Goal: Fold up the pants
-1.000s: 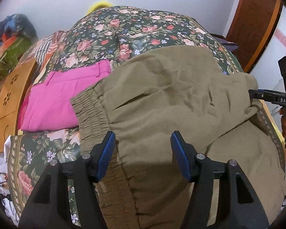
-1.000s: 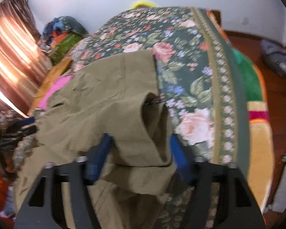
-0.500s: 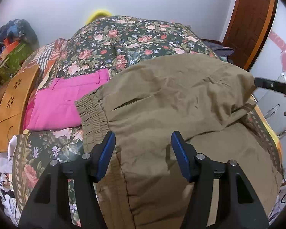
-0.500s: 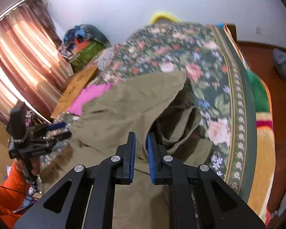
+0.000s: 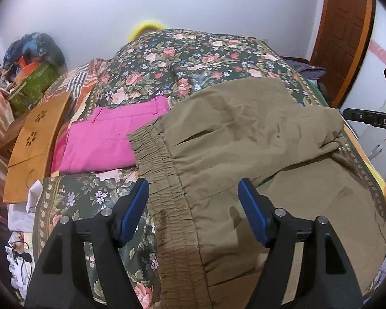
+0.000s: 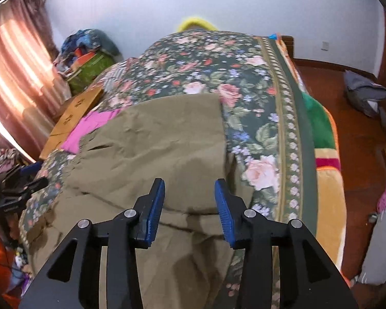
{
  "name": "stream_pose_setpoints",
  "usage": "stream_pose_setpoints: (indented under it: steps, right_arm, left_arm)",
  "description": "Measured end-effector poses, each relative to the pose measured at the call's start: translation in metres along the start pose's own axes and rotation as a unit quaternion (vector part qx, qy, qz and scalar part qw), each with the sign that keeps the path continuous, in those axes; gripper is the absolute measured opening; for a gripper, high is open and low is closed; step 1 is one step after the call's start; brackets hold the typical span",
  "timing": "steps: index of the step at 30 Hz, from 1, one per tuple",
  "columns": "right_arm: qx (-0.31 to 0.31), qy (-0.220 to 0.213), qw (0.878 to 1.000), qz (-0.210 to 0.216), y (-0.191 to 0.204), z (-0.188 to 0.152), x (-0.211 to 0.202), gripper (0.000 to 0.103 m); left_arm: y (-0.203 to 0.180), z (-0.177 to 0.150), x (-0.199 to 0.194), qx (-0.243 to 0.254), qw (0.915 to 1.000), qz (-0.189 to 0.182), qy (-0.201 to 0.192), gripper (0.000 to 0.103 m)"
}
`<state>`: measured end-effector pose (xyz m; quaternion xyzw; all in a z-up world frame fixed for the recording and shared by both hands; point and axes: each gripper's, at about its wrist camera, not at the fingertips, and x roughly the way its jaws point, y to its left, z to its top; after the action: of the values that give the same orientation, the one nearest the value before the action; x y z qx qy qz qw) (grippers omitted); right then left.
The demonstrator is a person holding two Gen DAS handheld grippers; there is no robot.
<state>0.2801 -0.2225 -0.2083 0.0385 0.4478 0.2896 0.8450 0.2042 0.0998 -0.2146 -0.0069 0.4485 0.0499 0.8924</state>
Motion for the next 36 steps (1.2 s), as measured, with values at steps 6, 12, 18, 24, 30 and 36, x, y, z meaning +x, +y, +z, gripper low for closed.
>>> stream_pose_setpoints:
  steps: [6, 12, 18, 24, 30, 36]
  right_arm:
    - [0.018, 0.035, 0.999, -0.009, -0.013, -0.005, 0.034, 0.037]
    - [0.002, 0.06, 0.998, -0.022, -0.016, -0.015, 0.048, 0.04]
    - [-0.006, 0.02, 0.999, -0.025, -0.012, 0.008, 0.021, 0.044]
    - [-0.028, -0.02, 0.999, -0.035, -0.002, 0.043, 0.025, 0.056]
    - [-0.043, -0.007, 0.998, -0.044, -0.005, 0.083, 0.067, 0.056]
    - [-0.057, 0.014, 0.997, -0.059, -0.015, 0.107, 0.11, 0.056]
  left_arm:
    - [0.014, 0.006, 0.015, -0.017, 0.9998, 0.009, 0.004, 0.075]
    - [0.04, 0.021, 0.031, -0.038, 0.999, 0.025, 0.0, 0.075]
    - [0.07, 0.043, 0.053, -0.06, 0.9981, 0.008, -0.002, 0.076]
    - [0.089, 0.058, 0.092, -0.056, 0.9983, 0.007, 0.013, 0.077]
    - [0.108, 0.06, 0.137, -0.059, 0.9972, 0.006, 0.045, 0.077]
    - [0.113, 0.059, 0.156, -0.065, 0.9958, -0.043, 0.048, 0.077]
